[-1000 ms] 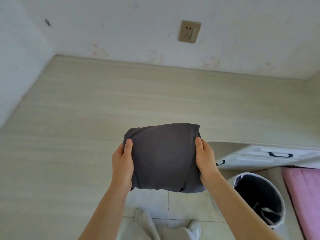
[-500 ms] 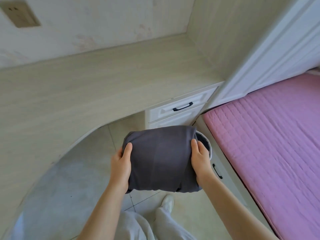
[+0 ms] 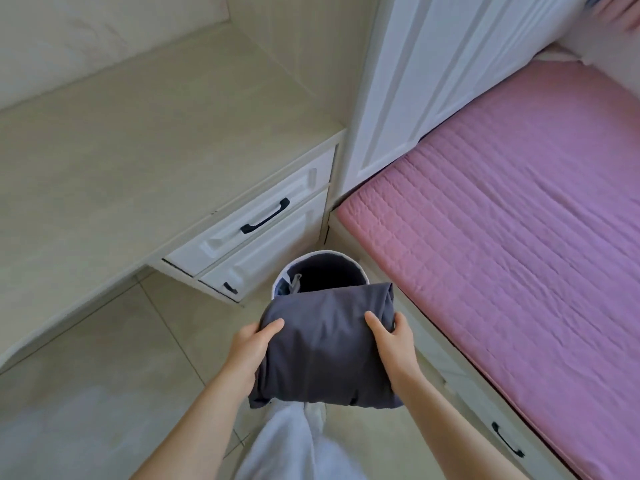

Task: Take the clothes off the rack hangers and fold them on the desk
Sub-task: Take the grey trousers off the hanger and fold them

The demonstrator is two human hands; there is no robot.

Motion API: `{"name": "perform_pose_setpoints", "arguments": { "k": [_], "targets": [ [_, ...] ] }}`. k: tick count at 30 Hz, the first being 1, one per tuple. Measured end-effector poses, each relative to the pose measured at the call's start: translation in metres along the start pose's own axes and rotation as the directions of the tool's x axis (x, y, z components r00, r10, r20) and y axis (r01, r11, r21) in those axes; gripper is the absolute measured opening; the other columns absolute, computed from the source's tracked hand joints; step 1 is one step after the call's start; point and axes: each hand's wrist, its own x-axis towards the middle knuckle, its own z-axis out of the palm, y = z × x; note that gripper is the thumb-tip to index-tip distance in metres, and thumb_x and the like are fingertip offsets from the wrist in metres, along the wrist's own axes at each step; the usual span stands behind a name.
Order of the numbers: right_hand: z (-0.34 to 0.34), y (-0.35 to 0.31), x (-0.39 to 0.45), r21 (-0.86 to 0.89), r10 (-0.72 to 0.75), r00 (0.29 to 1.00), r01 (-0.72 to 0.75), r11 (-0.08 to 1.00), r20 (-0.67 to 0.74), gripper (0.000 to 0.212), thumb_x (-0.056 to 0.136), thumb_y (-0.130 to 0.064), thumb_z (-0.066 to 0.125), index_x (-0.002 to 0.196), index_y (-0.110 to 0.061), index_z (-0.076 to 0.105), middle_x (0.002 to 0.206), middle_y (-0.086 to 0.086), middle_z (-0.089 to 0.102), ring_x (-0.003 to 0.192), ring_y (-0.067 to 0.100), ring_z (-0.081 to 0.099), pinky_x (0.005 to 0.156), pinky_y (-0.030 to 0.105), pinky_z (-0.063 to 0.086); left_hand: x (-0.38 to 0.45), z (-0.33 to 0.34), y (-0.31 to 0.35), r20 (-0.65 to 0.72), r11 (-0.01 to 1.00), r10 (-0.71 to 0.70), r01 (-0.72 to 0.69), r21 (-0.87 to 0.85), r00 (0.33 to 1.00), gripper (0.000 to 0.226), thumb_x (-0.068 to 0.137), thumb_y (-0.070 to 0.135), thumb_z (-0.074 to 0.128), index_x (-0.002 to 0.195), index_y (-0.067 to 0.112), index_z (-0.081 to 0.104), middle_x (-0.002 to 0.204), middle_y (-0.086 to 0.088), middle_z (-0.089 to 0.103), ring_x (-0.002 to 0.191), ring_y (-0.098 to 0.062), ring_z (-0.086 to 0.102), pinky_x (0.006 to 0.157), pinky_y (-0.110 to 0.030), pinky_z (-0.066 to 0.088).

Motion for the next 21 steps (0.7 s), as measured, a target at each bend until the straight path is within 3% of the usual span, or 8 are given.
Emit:
{"name": "perform_pose_setpoints", "arguments": {
  "k": [5, 8, 10, 12, 16, 18, 21],
  "targets": [
    [0.021, 0.024, 0.098, -0.084, 0.003, 0.999, -0.007, 0.996, -0.05, 0.023, 0.092, -0.039, 0.058, 0.105, -0.022, 0.048, 0.099, -0.007, 0.058, 0.092, 0.014, 0.057, 0.079, 0.034, 0.044, 0.106, 0.04, -0.002, 0.011, 0.991, 0.011, -0.013, 0.136, 1.0, 0.016, 0.092, 0.026, 0.063, 0.102, 0.014, 0.066, 0.102, -0.009, 0.071, 0.094, -0.029, 0.067, 0.091, -0.047, 0.053],
    [0.041, 0.043, 0.164, -0.084, 0.024, 0.998, -0.029, 0.996, -0.055, 0.029, 0.094, -0.034, 0.056, 0.116, -0.017, 0.046, 0.1, -0.008, 0.055, 0.099, 0.02, 0.056, 0.081, 0.034, 0.042, 0.168, 0.067, -0.006, -0.013, 0.978, 0.066, -0.063, 0.198, 0.998, 0.022, 0.096, 0.026, 0.057, 0.112, 0.012, 0.06, 0.108, -0.006, 0.066, 0.097, -0.026, 0.063, 0.087, -0.04, 0.052],
    [0.061, 0.059, 0.205, -0.062, 0.054, 0.996, -0.058, 0.996, -0.064, 0.032, 0.094, -0.031, 0.056, 0.121, -0.015, 0.045, 0.106, -0.004, 0.054, 0.103, 0.022, 0.054, 0.085, 0.036, 0.043, 0.21, 0.08, -0.013, -0.026, 0.964, 0.092, -0.083, 0.251, 0.995, 0.018, 0.097, 0.024, 0.054, 0.109, 0.012, 0.059, 0.102, -0.004, 0.064, 0.093, -0.024, 0.061, 0.082, -0.036, 0.051],
    [0.077, 0.075, 0.24, -0.034, 0.059, 0.995, -0.062, 0.998, -0.08, 0.032, 0.095, -0.029, 0.055, 0.122, -0.016, 0.044, 0.112, -0.002, 0.054, 0.105, 0.022, 0.053, 0.089, 0.037, 0.043, 0.249, 0.092, -0.023, -0.043, 0.953, 0.121, -0.104, 0.283, 0.992, 0.016, 0.098, 0.023, 0.053, 0.108, 0.013, 0.059, 0.105, -0.005, 0.065, 0.097, -0.027, 0.06, 0.088, -0.038, 0.05],
    [0.107, 0.111, 0.297, -0.036, 0.078, 0.994, -0.08, 0.996, -0.071, 0.031, 0.097, -0.026, 0.052, 0.125, -0.017, 0.043, 0.112, -0.003, 0.053, 0.102, 0.02, 0.051, 0.087, 0.034, 0.041, 0.315, 0.107, -0.051, -0.07, 0.932, 0.131, -0.098, 0.35, 0.989, 0.035, 0.1, 0.023, 0.05, 0.132, 0.011, 0.051, 0.125, 0.002, 0.057, 0.112, -0.027, 0.055, 0.098, -0.033, 0.043],
    [0.115, 0.125, 0.316, -0.056, 0.079, 0.994, -0.083, 0.995, -0.072, 0.031, 0.098, -0.024, 0.051, 0.127, -0.015, 0.044, 0.11, -0.001, 0.054, 0.102, 0.022, 0.053, 0.085, 0.034, 0.041, 0.337, 0.109, -0.065, -0.061, 0.916, 0.139, -0.105, 0.386, 0.988, 0.026, 0.1, 0.023, 0.05, 0.121, 0.01, 0.056, 0.12, -0.001, 0.062, 0.112, -0.029, 0.057, 0.1, -0.039, 0.045],
    [0.119, 0.141, 0.339, -0.081, 0.071, 0.992, -0.08, 0.993, -0.104, 0.028, 0.099, -0.02, 0.048, 0.125, -0.012, 0.043, 0.107, -0.001, 0.053, 0.097, 0.02, 0.05, 0.082, 0.032, 0.038, 0.36, 0.111, -0.08, -0.055, 0.899, 0.165, -0.127, 0.42, 0.985, 0.016, 0.099, 0.02, 0.05, 0.099, 0.007, 0.06, 0.097, -0.005, 0.066, 0.098, -0.031, 0.062, 0.091, -0.041, 0.048]
  ]
}}
